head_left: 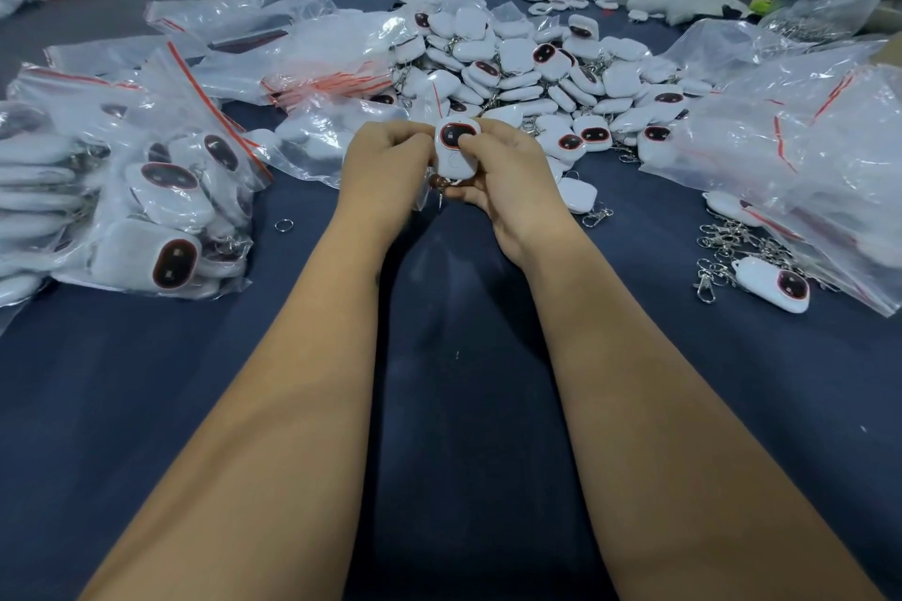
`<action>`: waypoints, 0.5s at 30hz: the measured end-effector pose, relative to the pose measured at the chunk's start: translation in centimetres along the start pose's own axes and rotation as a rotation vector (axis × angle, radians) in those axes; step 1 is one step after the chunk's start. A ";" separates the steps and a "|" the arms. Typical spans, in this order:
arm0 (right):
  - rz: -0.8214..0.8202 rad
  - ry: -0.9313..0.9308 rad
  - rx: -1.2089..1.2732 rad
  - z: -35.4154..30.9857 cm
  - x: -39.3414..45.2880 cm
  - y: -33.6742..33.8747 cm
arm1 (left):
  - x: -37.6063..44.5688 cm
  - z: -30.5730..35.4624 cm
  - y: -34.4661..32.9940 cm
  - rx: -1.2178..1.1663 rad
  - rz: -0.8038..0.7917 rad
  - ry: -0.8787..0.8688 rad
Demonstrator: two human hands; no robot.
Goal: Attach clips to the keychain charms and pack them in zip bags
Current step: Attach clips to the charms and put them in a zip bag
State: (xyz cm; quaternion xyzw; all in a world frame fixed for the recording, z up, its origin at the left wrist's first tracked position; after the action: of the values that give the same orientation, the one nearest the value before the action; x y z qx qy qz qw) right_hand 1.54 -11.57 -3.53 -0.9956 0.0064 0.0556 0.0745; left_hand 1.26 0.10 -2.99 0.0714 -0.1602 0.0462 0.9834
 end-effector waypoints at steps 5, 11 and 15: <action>0.035 0.024 -0.045 0.3 0.2 -0.3 | 0.0 0.1 -0.1 -0.050 0.000 0.038; 0.056 0.041 -0.077 0.2 0.0 -0.2 | -0.3 0.6 0.1 -0.071 0.018 0.047; 0.051 0.048 -0.108 0.1 0.0 -0.1 | -0.2 0.6 0.2 -0.041 -0.017 0.046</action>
State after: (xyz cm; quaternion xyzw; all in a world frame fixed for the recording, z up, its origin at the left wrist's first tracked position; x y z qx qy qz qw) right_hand 1.49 -11.41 -3.62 -0.9988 0.0304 0.0341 0.0189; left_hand 0.87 0.17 -2.45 0.0513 -0.1380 0.0360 0.9885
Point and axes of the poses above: each hand's wrist, its own x-axis towards the middle knuckle, its own y-axis out of the back of the hand, z = x × y, the point moved 1 cm from there along x, towards the middle knuckle, and after that the axes turned 10 degrees about -y, right-handed, at the moved point
